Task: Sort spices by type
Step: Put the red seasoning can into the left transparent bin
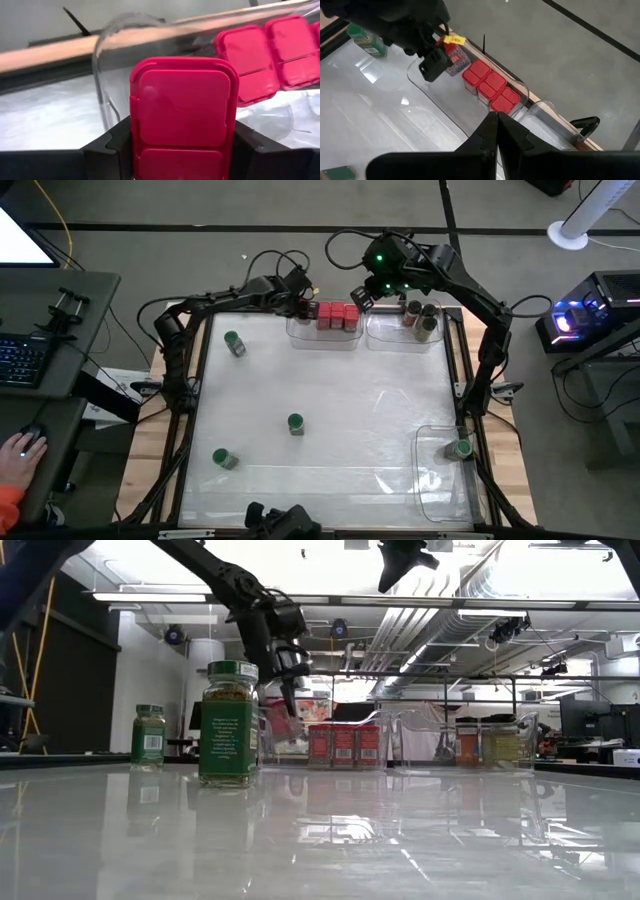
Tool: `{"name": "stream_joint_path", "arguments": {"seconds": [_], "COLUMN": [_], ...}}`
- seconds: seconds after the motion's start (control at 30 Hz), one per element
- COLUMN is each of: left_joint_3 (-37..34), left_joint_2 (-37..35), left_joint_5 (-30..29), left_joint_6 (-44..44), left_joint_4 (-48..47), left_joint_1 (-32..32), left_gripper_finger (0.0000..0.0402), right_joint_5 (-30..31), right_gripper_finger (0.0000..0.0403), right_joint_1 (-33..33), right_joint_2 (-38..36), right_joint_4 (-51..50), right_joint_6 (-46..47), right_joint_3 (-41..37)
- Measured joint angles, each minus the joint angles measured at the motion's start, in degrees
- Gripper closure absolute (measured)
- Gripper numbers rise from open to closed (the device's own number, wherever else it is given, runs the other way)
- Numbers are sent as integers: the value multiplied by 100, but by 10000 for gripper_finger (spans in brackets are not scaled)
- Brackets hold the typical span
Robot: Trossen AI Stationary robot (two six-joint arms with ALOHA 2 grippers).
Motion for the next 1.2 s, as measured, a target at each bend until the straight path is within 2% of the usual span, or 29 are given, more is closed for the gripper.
{"name": "stream_joint_path", "arguments": {"seconds": [0.2,0.37,0.47,0.77,0.87,0.93,1.0,1.07,1.13,1.2], "left_joint_3": [0,0,0,0,0,0,1,4,4,-71], "left_joint_2": [184,256,271,78,-55,-170,-273,-333,-331,-328], "left_joint_5": [6,33,33,46,7,2,122,562,674,487], "left_joint_6": [-95,-93,-93,90,313,759,1579,2494,3265,3938], "left_joint_4": [196,289,341,487,473,455,359,12,-477,-785], "left_joint_1": [-4,-9,-11,89,182,216,199,126,0,-128], "left_gripper_finger": [216,151,128,127,127,129,141,167,214,284], "right_joint_5": [-2,-2,-2,-2,-2,-3,-2,-3,-3,-4], "right_gripper_finger": [402,402,402,402,402,402,402,402,402,402], "right_joint_1": [0,0,0,0,0,0,0,0,0,0], "right_joint_2": [0,0,0,0,0,0,0,0,0,0], "right_joint_4": [0,10,14,22,45,44,44,42,44,42], "right_joint_6": [15,19,19,9,2,2,2,2,1,-1], "right_joint_3": [1,2,0,0,0,1,1,0,0,0]}}
